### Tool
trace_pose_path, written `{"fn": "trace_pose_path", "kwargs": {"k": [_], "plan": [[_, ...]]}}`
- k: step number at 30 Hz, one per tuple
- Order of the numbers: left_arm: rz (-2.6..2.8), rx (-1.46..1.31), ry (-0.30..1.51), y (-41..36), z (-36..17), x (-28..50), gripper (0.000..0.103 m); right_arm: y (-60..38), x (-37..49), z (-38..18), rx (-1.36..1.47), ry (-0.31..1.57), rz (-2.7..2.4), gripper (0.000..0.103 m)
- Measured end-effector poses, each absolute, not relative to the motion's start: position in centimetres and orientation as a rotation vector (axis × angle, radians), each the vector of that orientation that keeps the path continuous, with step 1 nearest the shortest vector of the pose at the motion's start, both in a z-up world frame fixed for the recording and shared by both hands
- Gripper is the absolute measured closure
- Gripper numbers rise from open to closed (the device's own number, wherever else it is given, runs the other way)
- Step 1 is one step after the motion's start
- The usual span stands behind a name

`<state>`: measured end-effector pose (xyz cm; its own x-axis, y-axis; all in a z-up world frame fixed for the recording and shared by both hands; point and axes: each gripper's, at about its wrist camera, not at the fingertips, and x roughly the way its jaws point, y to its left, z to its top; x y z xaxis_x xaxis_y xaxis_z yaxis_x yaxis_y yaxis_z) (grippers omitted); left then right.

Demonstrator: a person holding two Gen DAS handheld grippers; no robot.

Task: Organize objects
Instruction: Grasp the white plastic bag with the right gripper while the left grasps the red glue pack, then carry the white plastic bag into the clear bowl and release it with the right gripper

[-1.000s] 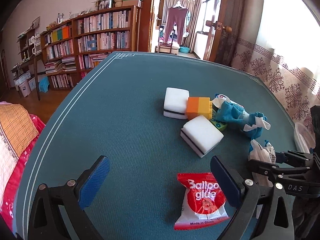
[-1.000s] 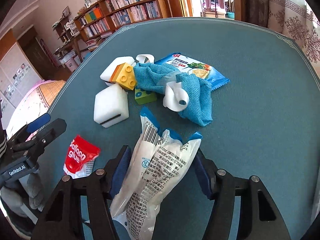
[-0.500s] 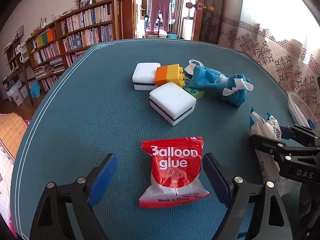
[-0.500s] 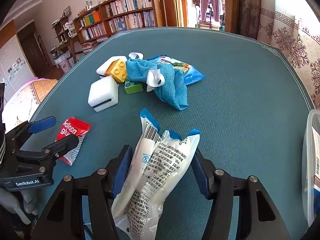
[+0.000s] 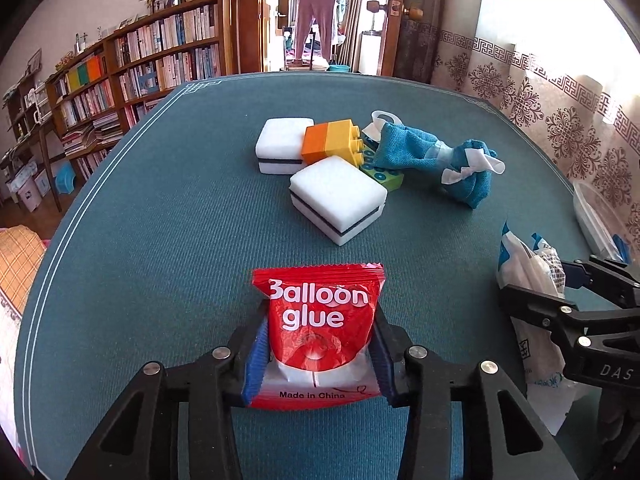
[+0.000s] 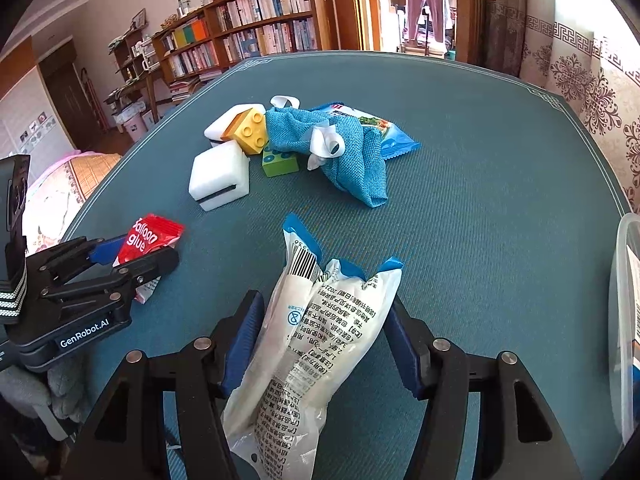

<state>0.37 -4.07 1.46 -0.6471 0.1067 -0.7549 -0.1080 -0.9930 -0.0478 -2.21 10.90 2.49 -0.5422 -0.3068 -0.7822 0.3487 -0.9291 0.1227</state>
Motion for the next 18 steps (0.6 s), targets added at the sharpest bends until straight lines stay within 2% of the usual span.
{"fn": "trace_pose_path", "kwargs": {"k": [9,15,16,18], "plan": [[2.75,-1.222,0.019,-3.3,2.3,0.7,0.056,11.1,-1.5,2.4,1.225,0.057,-2.447,0.043],[2.746,-1.21,0.021,-2.6,2.6,0.8,0.056,12.7,-1.0,2.6,1.23,-0.053,-2.418,0.045],[2.744,-1.207,0.023,-2.5,2.7,0.8,0.056,13.1,-0.9,2.8,1.227,-0.076,-2.414,0.05],[2.738,-1.202,0.029,-2.1,2.8,0.9,0.056,14.0,-0.7,3.1,1.221,-0.132,-2.406,0.05]]}}
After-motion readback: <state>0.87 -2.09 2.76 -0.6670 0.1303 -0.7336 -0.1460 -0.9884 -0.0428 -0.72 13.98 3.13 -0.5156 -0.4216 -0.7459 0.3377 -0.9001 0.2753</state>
